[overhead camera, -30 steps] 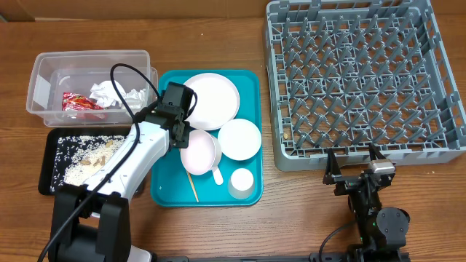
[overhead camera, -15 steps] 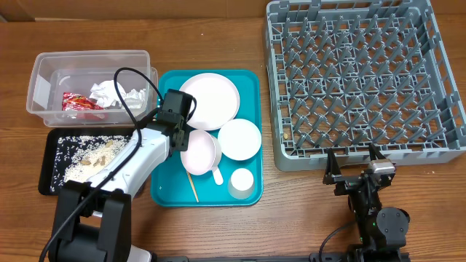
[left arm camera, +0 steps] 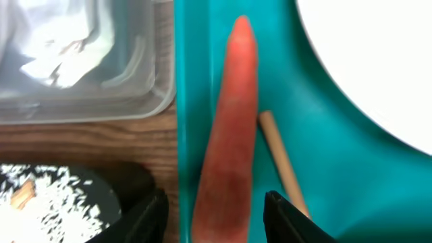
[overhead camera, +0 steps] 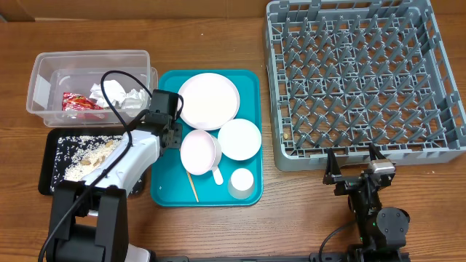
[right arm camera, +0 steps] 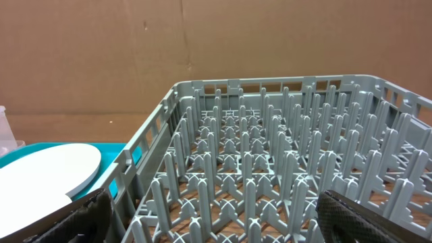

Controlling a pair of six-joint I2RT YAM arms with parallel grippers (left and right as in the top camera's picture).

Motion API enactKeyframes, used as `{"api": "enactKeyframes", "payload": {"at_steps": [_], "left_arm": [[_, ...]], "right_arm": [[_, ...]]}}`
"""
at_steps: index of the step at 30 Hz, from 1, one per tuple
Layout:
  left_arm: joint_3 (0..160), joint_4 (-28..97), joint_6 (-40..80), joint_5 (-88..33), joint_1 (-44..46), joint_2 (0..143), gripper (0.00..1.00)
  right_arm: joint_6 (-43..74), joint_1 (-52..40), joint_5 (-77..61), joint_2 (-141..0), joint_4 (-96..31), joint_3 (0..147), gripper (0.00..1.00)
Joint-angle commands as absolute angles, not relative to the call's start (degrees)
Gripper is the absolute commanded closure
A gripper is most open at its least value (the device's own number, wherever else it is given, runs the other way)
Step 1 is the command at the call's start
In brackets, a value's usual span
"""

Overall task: Sort waste into correct bins and load items into the dishwasher
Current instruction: 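Lower the left gripper onto the orange carrot and grasp it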

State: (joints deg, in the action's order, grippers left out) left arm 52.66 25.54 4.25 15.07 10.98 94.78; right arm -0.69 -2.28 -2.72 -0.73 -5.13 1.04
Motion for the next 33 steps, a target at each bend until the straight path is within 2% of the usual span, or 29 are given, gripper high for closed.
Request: {"api": "enactKeyframes", "payload": {"at_steps": [1,18,27,30,33], "left_arm": [[52.1,24.8,2.6,12.4,10.7,95.4,0.52],[52.1,22.0,-0.1,12.6,10.7,95.6,0.58],[52.1,21.8,-1.3,12.6,10.5,101.0,0.59],[52.1,21.8,-1.3,12.6,10.5,102.6,0.62],[52.1,22.0,-1.3,12.6,10.5,102.9,0.71]], "right_arm": [[-0.9,-2.2,-2.7,-0.2,-4.6,0.4,0.0],[-0.9,-2.2,-2.7,-0.2,-4.6,0.4,0.0],[-0.9,-2.2,-2.7,-0.2,-4.6,0.4,0.0],[-0.9,-2.2,-2.7,-0.2,-4.6,0.4,0.0],[-0.9,-2.2,-2.7,-0.2,-4.6,0.4,0.0]]}}
